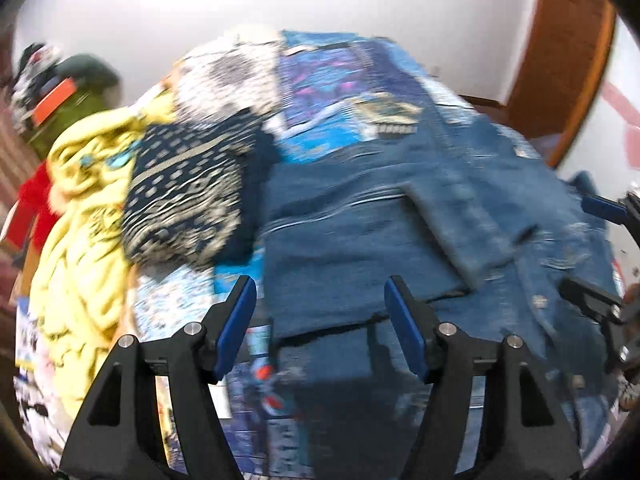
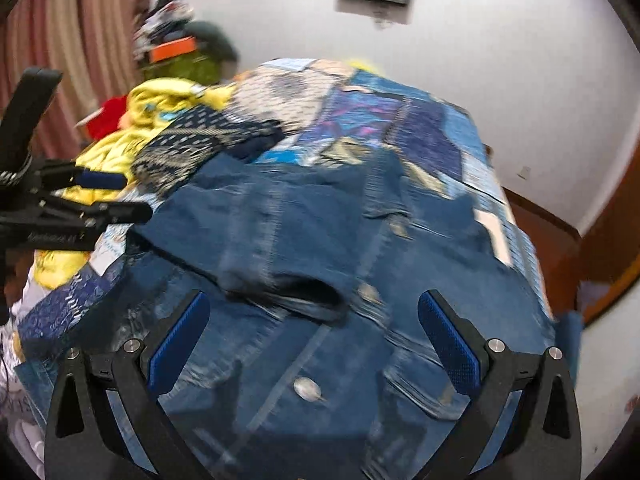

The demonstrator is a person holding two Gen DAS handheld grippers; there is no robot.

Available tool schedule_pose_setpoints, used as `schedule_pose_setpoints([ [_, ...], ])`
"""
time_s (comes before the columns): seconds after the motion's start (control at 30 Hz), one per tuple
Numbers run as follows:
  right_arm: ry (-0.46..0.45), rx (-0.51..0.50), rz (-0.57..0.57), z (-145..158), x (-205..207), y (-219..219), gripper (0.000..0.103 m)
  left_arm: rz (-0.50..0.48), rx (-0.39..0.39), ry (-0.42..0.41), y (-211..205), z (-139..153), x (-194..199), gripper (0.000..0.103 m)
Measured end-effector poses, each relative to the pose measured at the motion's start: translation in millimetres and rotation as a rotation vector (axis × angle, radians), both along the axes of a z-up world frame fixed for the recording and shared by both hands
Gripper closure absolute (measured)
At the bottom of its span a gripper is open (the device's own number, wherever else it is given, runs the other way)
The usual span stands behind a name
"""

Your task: Fold large clothes

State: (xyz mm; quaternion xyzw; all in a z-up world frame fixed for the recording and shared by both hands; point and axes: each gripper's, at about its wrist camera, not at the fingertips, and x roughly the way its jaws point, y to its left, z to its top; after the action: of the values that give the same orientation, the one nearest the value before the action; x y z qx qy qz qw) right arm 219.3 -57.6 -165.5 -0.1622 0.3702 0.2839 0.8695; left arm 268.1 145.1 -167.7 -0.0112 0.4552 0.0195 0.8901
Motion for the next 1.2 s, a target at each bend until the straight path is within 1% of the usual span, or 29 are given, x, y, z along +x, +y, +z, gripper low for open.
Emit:
schedule_pose_setpoints([
  [0.07,0.049,0.003,0.043,-11.4,5.7,14.5,0.0,0.028,-0.001,0.013,10.3,-11.9,1.7,0.037],
  [0.13,0.072,-0.01,0.068,-22.5,9.8,25.6,0.0,0.058,-0.009,0.033,22.3,-26.6,6.1,0.037],
  [0.23,0.078,-0.064,0.071,-37.4,18.0,37.8,0.001,0.08,-0.025,0.052,30.1,-43.5,12.2,0.037],
  [0.3,0.079,-0.079,0.071,-42.0,23.6,41.7,0.004,0.092,-0.037,0.062,32.8,-53.9,18.0,0.037],
  [0.37,0.079,-0.09,0.063,-45.0,28.8,46.2,0.014,0.098,-0.044,0.076,34.4,-65.1,22.9,0.037],
  [0.4,0.079,-0.094,0.059,-45.5,31.3,47.8,0.016,0.099,-0.047,0.08,34.4,-67.5,23.2,0.037],
  [0.47,0.086,-0.103,0.044,-49.5,37.4,49.8,0.026,0.1,-0.046,0.085,33.4,-73.4,25.5,0.037],
  [0.5,0.091,-0.101,0.039,-50.2,40.7,49.6,0.029,0.101,-0.041,0.084,32.3,-75.7,26.7,0.037],
  [0.53,0.098,-0.1,0.029,-51.6,45.7,49.0,0.035,0.101,-0.031,0.082,30.2,-78.4,27.1,0.037],
  [0.57,0.102,-0.107,0.02,-53.0,48.7,48.8,0.046,0.099,-0.025,0.082,28.3,-79.2,26.6,0.037],
  [0.6,0.115,-0.104,0.019,-54.3,51.5,48.5,0.049,0.098,-0.016,0.08,26.4,-80.7,26.7,0.037],
  [0.67,0.146,-0.071,0.017,-54.1,54.8,45.1,0.063,0.098,0.006,0.074,23.4,-82.7,26.0,0.036],
  [0.7,0.141,-0.067,0.009,-52.6,54.8,44.4,0.068,0.096,0.025,0.067,20.7,-83.0,25.1,0.036],
  [0.73,0.125,-0.069,-0.007,-50.3,53.6,43.0,0.079,0.094,0.037,0.064,19.0,-83.0,24.6,0.036],
  [0.77,0.107,-0.072,-0.029,-46.5,53.2,40.3,0.086,0.091,0.053,0.059,16.9,-83.1,24.1,0.036],
  [0.83,0.104,-0.036,-0.049,-37.3,54.4,30.7,0.087,0.091,0.064,0.058,15.8,-83.6,24.0,0.036],
  [0.93,0.084,-0.007,-0.084,-24.8,58.9,16.8,0.09,0.097,0.058,0.061,16.8,-84.4,24.3,0.036],
  [1.03,0.073,0.031,-0.13,-8.9,62.0,-4.8,0.095,0.104,0.05,0.064,17.9,-84.7,23.6,0.036],
  [1.13,0.068,0.06,-0.177,2.0,65.1,-26.8,0.096,0.109,0.058,0.064,16.7,-85.0,23.4,0.036],
  [1.2,0.059,0.062,-0.211,5.4,65.7,-44.6,0.096,0.113,0.067,0.064,15.3,-84.9,22.8,0.036],
])
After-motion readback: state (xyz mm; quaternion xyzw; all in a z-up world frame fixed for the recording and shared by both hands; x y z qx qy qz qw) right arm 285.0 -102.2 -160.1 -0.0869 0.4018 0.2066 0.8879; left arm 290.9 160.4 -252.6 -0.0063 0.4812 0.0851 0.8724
